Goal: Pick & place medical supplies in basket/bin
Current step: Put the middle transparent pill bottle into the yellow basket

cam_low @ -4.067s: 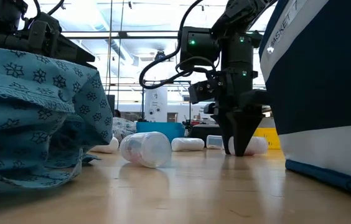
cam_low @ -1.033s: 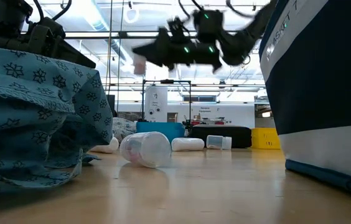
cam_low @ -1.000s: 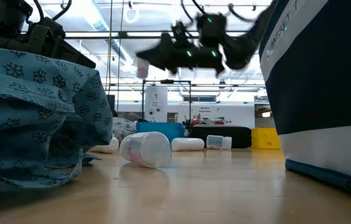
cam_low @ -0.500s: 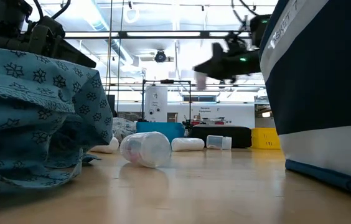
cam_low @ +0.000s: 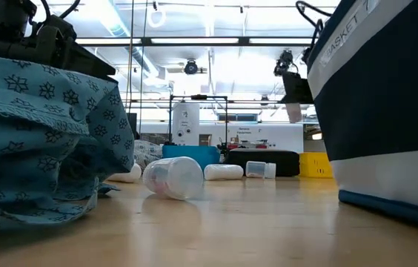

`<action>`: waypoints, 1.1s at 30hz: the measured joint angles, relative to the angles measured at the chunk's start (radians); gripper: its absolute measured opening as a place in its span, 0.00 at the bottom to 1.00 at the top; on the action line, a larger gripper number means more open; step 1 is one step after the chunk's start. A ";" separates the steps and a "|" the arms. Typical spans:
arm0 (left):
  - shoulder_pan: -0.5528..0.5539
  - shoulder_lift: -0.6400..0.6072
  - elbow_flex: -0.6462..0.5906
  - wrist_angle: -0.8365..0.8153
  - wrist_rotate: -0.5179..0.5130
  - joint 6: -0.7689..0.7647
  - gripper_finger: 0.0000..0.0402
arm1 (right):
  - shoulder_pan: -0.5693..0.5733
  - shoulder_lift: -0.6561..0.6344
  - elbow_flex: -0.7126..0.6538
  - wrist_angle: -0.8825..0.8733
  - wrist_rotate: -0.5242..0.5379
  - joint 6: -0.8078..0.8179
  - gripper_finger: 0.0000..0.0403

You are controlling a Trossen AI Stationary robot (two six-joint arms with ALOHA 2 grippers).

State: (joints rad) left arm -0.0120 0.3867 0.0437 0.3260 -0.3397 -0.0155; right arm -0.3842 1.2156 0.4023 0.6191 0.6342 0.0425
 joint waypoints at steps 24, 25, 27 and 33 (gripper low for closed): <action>0.000 0.000 0.000 -0.001 0.000 0.001 0.78 | -0.061 0.000 0.023 -0.529 0.101 0.262 0.35; 0.000 0.000 0.000 -0.001 0.000 0.001 0.78 | -0.064 0.000 0.023 -0.535 0.089 0.263 0.35; 0.000 0.000 0.000 -0.001 0.000 0.001 0.78 | -0.069 0.000 0.023 -0.548 0.070 0.263 0.35; 0.000 0.000 0.000 -0.001 0.000 0.001 0.78 | -0.070 0.000 0.023 -0.578 0.052 0.260 0.35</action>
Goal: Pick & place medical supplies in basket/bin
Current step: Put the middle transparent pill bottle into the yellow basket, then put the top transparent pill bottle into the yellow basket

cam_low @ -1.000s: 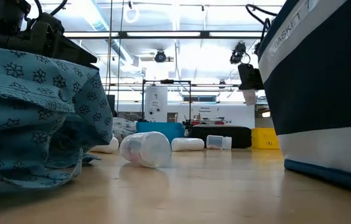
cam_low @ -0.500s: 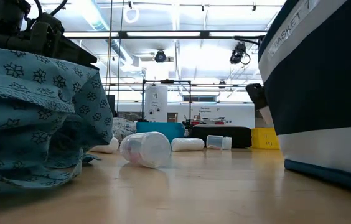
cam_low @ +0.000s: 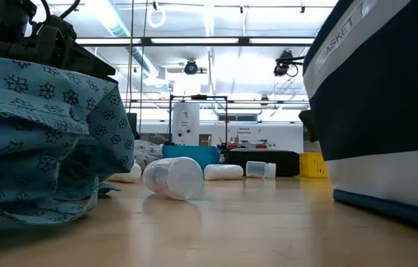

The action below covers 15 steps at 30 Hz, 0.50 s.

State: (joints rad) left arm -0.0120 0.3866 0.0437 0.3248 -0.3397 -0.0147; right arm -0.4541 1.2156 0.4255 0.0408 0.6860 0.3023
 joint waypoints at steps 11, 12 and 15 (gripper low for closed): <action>0.000 0.000 0.000 0.000 0.000 0.000 0.78 | 0.000 0.000 0.000 -0.002 -0.005 0.000 0.59; 0.000 0.000 0.000 0.000 0.000 0.000 0.78 | 0.000 0.000 0.000 -0.002 -0.005 -0.001 0.58; 0.000 0.000 0.000 0.000 0.000 0.000 0.78 | 0.005 0.000 0.000 0.002 -0.005 -0.016 0.56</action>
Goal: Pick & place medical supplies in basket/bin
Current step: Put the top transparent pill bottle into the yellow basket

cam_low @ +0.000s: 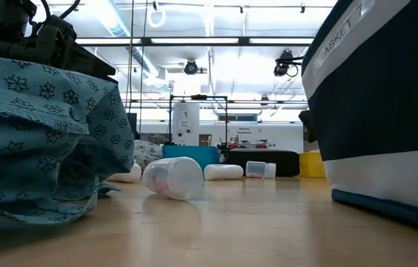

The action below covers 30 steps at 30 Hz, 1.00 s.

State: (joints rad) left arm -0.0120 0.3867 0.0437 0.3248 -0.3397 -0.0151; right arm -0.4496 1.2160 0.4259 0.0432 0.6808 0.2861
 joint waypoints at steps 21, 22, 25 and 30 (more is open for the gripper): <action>0.001 0.266 0.034 0.204 0.028 -0.033 0.78 | 0.225 0.000 0.051 0.248 -0.233 -0.267 0.50; 0.001 0.293 0.048 0.207 0.028 -0.028 0.78 | 0.235 0.000 0.064 0.237 -0.235 -0.277 0.50; 0.001 0.371 0.090 0.204 0.028 -0.022 0.78 | 0.253 0.000 0.135 0.133 -0.244 -0.284 0.51; 0.001 0.500 0.145 0.202 0.029 -0.012 0.78 | 0.252 0.031 0.286 -0.148 -0.299 -0.276 0.51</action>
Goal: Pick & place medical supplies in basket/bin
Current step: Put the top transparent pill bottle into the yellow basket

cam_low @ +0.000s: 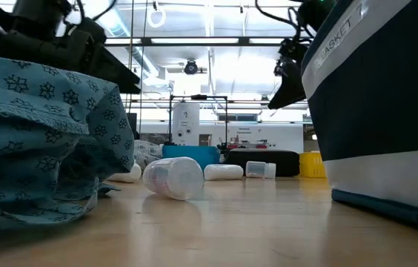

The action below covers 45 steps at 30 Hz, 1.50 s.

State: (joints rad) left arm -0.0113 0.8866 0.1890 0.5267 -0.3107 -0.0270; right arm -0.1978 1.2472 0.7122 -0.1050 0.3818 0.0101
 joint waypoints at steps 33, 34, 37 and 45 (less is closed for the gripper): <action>0.053 0.265 0.098 0.064 0.076 0.005 0.78 | -0.146 0.552 0.669 -0.758 -0.324 -0.115 0.56; 0.053 0.265 0.098 0.064 0.076 0.005 0.78 | -0.153 0.563 0.685 -0.772 -0.327 -0.115 0.56; 0.053 0.265 0.098 0.061 0.076 0.007 0.78 | -0.163 0.576 0.712 -0.786 -0.325 -0.120 0.56; 0.053 0.265 0.098 0.060 0.076 0.008 0.78 | -0.154 0.591 0.727 -0.789 -0.393 -0.082 0.60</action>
State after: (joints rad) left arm 0.0418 1.1519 0.2867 0.5867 -0.2343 -0.0193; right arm -0.3516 1.8386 1.4391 -0.8942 -0.0109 -0.0721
